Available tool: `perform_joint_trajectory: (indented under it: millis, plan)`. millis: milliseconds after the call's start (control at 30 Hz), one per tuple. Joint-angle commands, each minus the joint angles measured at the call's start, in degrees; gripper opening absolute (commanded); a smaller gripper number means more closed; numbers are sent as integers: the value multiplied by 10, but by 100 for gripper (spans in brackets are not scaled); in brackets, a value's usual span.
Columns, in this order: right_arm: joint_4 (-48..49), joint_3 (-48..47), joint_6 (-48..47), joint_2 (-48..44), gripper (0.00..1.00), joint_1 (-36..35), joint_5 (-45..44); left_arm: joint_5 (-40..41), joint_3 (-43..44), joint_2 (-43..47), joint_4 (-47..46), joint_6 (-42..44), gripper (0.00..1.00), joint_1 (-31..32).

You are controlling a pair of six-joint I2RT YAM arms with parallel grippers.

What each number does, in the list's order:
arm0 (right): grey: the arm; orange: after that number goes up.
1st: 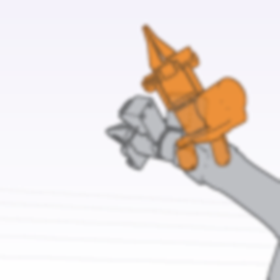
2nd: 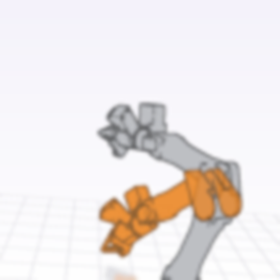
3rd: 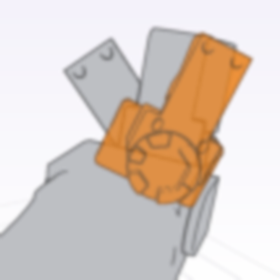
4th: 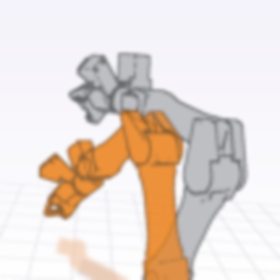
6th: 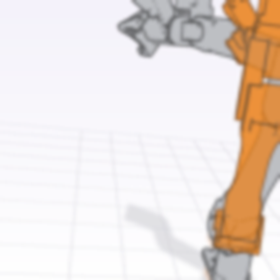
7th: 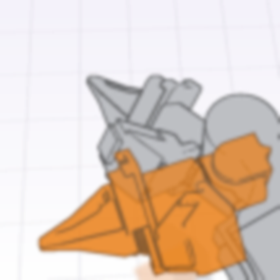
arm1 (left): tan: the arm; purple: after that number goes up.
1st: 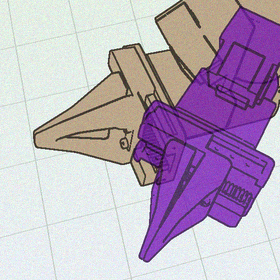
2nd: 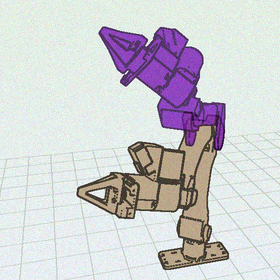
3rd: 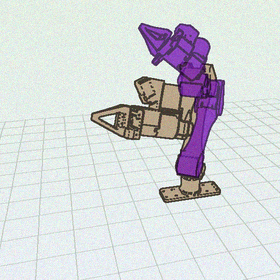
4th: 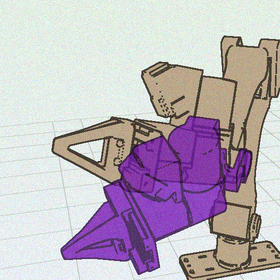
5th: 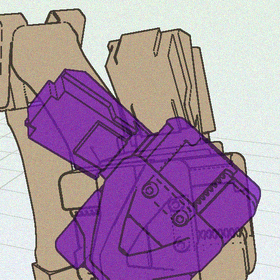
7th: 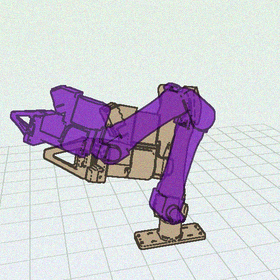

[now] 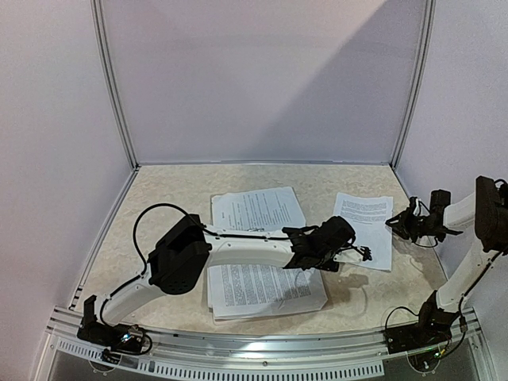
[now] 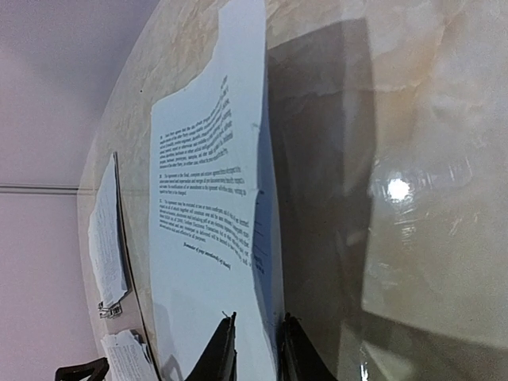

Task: Put the files into the folder
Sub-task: Pick up the file from the corner of the board.

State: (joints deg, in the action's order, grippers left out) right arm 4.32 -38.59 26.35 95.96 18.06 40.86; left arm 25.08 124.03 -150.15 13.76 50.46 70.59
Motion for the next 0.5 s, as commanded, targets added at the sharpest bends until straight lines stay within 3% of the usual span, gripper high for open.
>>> perform_joint_trajectory:
  millis: [0,300,467]
  plan:
    - [22,9,6,1,19,1,38,1,4,-29,11,6,87,8]
    - [30,37,-1,-41,19,-2,56,2,4,-29,10,5,87,8]
    - [-9,35,-28,-73,21,-25,23,2,4,-28,10,5,87,8]
